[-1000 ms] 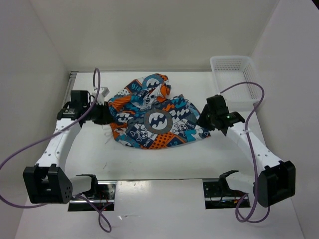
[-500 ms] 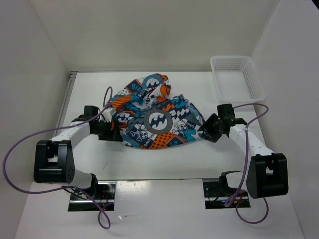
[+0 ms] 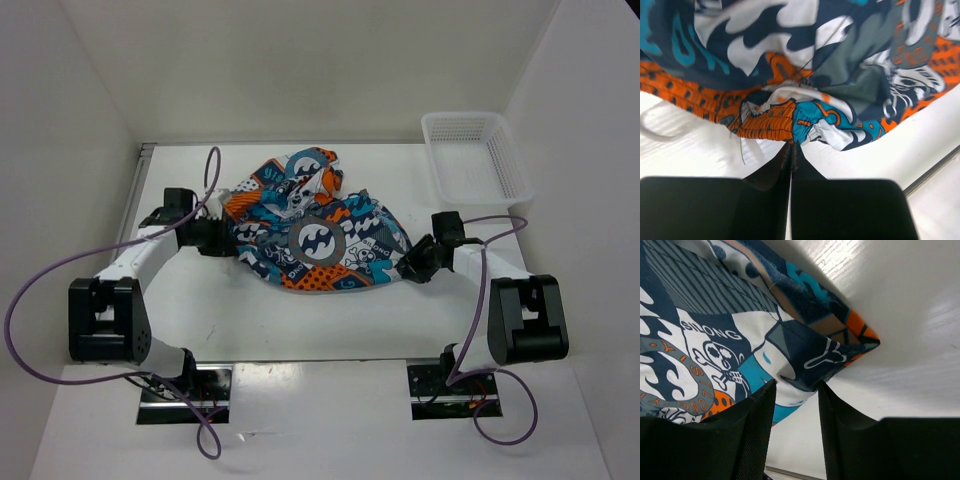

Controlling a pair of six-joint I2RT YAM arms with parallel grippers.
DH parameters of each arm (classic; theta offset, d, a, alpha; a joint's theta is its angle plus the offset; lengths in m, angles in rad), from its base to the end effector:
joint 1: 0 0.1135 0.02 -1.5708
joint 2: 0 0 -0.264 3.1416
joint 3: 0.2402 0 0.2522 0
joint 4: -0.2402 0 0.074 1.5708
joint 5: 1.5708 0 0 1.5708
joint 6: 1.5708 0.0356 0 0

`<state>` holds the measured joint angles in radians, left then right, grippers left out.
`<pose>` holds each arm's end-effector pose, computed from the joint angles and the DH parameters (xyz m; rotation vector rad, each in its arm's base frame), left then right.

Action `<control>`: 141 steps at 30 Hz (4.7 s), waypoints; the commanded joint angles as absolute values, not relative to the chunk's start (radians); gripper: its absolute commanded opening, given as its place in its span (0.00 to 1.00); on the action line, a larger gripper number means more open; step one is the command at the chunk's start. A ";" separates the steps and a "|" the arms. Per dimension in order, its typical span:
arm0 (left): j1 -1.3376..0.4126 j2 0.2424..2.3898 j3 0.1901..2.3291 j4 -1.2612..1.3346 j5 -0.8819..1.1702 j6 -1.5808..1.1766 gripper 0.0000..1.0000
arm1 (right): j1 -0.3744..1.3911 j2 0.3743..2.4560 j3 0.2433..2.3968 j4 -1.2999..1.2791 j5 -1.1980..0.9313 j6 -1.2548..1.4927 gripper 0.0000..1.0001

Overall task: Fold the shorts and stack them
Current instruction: Flatten the shorts out

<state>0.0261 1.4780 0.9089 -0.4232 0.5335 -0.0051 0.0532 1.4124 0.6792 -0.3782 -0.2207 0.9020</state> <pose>0.2918 -0.0105 0.2073 0.1631 2.4846 -0.6704 0.2480 0.0210 0.1574 1.0783 2.5611 0.5719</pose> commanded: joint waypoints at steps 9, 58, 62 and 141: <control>0.025 1.402 1.046 -0.528 0.583 0.000 0.00 | 0.044 1.448 0.681 -0.347 -0.156 0.905 0.44; -0.026 1.339 0.930 -0.515 0.491 0.000 0.16 | 0.054 1.485 0.808 -0.367 -0.135 0.910 0.00; -0.035 1.415 0.833 -0.413 0.604 0.000 0.25 | 0.054 1.485 0.808 -0.367 -0.135 0.900 0.00; 0.160 1.223 0.801 -0.782 0.474 0.000 0.66 | 0.144 1.309 0.746 -0.561 -0.077 0.908 0.63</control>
